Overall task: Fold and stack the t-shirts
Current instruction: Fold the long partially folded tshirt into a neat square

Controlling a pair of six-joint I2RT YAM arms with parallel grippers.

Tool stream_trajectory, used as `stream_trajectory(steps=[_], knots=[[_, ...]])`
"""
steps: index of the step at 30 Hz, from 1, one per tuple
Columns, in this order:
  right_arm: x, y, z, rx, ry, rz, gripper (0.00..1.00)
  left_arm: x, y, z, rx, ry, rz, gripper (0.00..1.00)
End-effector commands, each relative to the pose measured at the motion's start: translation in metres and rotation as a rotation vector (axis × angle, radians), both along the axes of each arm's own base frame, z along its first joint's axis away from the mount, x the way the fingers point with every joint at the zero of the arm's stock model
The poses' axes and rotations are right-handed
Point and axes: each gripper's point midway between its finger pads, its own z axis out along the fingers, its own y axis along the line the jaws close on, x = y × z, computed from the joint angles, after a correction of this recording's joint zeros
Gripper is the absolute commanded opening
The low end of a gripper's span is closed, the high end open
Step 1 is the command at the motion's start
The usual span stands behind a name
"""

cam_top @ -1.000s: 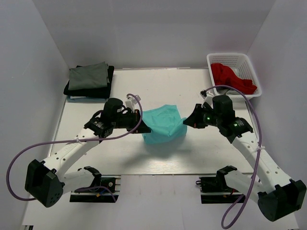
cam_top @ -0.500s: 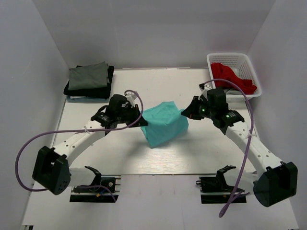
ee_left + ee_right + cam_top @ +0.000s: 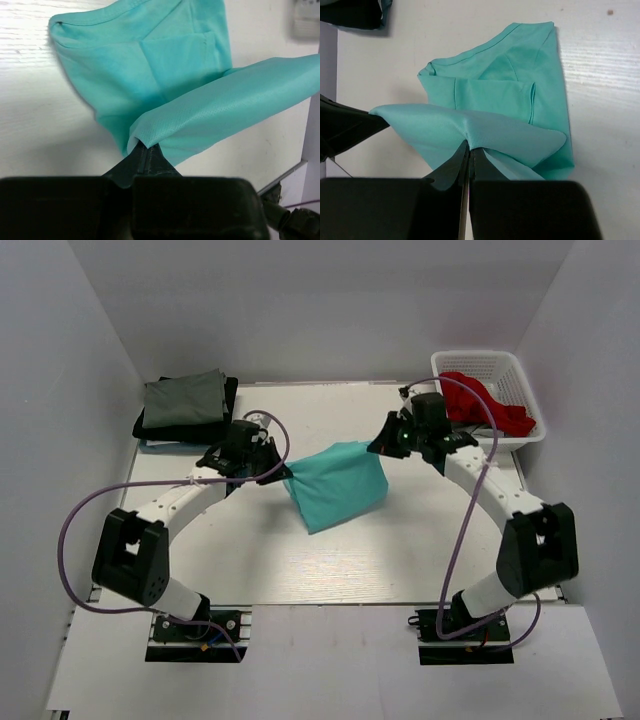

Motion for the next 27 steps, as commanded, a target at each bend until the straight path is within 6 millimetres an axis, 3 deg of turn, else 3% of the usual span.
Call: stream_trajectory(steps=[1,2,4,5,6,7,8,9,10,11,12,13,14,15,16,17,18,19,21,22,23,24,25,26,27], knots=[[0.033,0.008,0.021,0.028,-0.091,0.023,0.0,0.028,0.01,0.008,0.004,-0.042,0.059,0.0],[0.044,0.011,0.011,0.021,-0.07,0.027,0.0,0.035,0.015,0.008,0.005,-0.042,0.076,0.0],[0.056,0.013,0.013,0.026,-0.089,0.041,0.0,0.051,0.022,0.009,0.018,-0.065,0.095,0.0],[0.064,0.015,-0.016,0.01,-0.033,0.045,0.0,0.057,0.02,0.0,0.023,-0.054,0.095,0.0],[0.078,0.021,-0.003,0.027,-0.075,0.053,0.0,0.067,0.026,-0.003,0.035,-0.062,0.11,0.0],[0.083,0.023,-0.005,0.039,-0.071,0.07,0.0,0.078,0.029,0.0,0.032,-0.07,0.124,0.0],[0.092,0.026,-0.04,0.029,-0.003,0.077,0.0,0.083,0.027,-0.004,0.035,-0.063,0.124,0.0],[0.11,0.036,-0.015,0.056,-0.069,0.106,0.0,0.09,0.034,-0.022,0.06,-0.025,0.146,0.0],[0.116,0.039,-0.016,0.068,-0.072,0.14,0.0,0.1,0.036,-0.019,0.057,-0.034,0.156,0.0],[0.12,0.047,-0.058,0.068,0.01,0.171,0.0,0.104,0.034,-0.023,0.058,-0.031,0.156,0.0],[0.14,0.056,-0.032,0.099,-0.067,0.204,0.0,0.111,0.04,-0.027,0.066,-0.033,0.176,0.0],[0.146,0.06,-0.038,0.108,-0.051,0.197,0.0,0.12,0.037,-0.024,0.06,-0.051,0.177,0.1],[0.16,0.063,-0.063,0.102,-0.026,0.189,0.02,0.129,0.044,-0.037,0.084,-0.033,0.203,0.42],[0.167,0.063,-0.064,0.104,-0.028,0.18,0.18,0.135,0.043,-0.037,0.085,-0.029,0.203,0.62],[0.175,0.067,-0.061,0.12,-0.033,0.165,0.29,0.149,0.047,-0.023,0.1,-0.046,0.215,0.78],[0.182,0.065,-0.054,0.108,-0.062,0.141,0.46,0.156,0.053,-0.022,0.133,-0.062,0.237,0.99],[0.183,0.066,-0.049,0.107,-0.071,0.132,0.86,0.168,0.053,-0.011,0.141,-0.1,0.243,1.0],[0.181,0.061,-0.033,0.107,-0.103,0.122,0.9,0.168,0.056,-0.007,0.156,-0.095,0.256,1.0],[0.169,0.057,-0.029,0.091,-0.117,0.099,0.9,0.171,0.059,0.005,0.175,-0.119,0.253,1.0],[0.163,0.054,-0.013,0.091,-0.149,0.105,0.9,0.169,0.053,0.013,0.169,-0.134,0.242,1.0],[0.159,0.053,-0.014,0.078,-0.152,0.091,0.9,0.164,0.052,0.013,0.186,-0.14,0.237,1.0],[0.154,0.05,0.004,0.082,-0.193,0.096,0.9,0.155,0.054,0.007,0.194,-0.122,0.235,1.0],[0.136,0.046,-0.013,0.073,-0.145,0.102,0.9,0.145,0.045,0.011,0.166,-0.12,0.196,1.0],[0.128,0.047,-0.014,0.071,-0.136,0.106,0.9,0.141,0.039,0.013,0.123,-0.115,0.185,1.0],[0.118,0.043,-0.016,0.06,-0.134,0.112,0.9,0.129,0.037,0.001,0.11,-0.091,0.161,1.0]])
